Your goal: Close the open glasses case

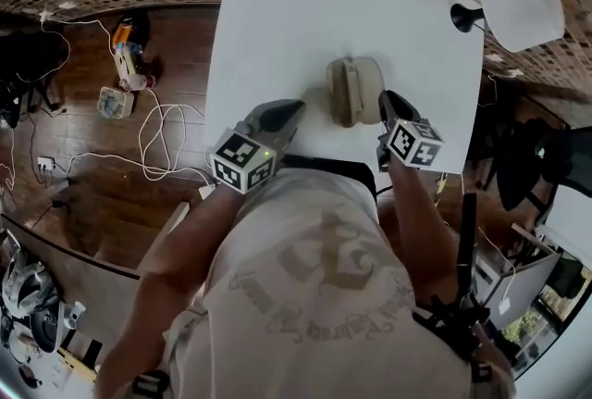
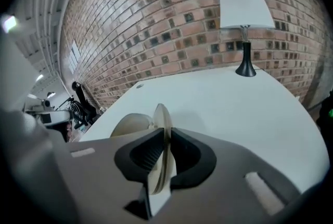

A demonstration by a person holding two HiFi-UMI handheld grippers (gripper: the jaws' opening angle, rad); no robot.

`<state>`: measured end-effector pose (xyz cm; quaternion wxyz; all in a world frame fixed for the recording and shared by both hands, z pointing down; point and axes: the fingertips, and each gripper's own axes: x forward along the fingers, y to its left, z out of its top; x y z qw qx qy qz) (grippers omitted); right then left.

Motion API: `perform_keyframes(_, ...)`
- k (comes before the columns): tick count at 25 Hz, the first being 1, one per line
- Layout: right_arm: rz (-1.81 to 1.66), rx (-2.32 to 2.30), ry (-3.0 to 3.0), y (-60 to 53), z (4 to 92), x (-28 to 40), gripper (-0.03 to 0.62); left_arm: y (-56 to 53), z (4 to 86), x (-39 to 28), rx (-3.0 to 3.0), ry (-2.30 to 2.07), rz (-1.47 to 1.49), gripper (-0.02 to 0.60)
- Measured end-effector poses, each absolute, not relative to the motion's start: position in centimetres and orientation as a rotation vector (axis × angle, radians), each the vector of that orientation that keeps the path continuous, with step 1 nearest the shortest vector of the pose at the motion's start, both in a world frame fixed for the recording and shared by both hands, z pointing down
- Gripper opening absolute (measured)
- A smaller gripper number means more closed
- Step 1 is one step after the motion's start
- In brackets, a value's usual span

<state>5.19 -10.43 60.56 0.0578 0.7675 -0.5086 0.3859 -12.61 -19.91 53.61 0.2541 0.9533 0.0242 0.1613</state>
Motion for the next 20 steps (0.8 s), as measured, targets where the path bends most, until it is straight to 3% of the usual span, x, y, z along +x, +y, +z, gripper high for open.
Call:
perform_keyframes(17, 0.881, 2.03, -1.8, -15.8, 57.0, -5.0, 0.061, -20.4, 53.1, -13.2, 2.607, 0.143, 0.421, 0.006)
perform_keyframes(20, 0.827, 1.911, -1.837, -16.5, 57.6, -6.4, 0.038, -20.4, 53.1, -13.4, 2.606, 0.129, 0.429, 0.006)
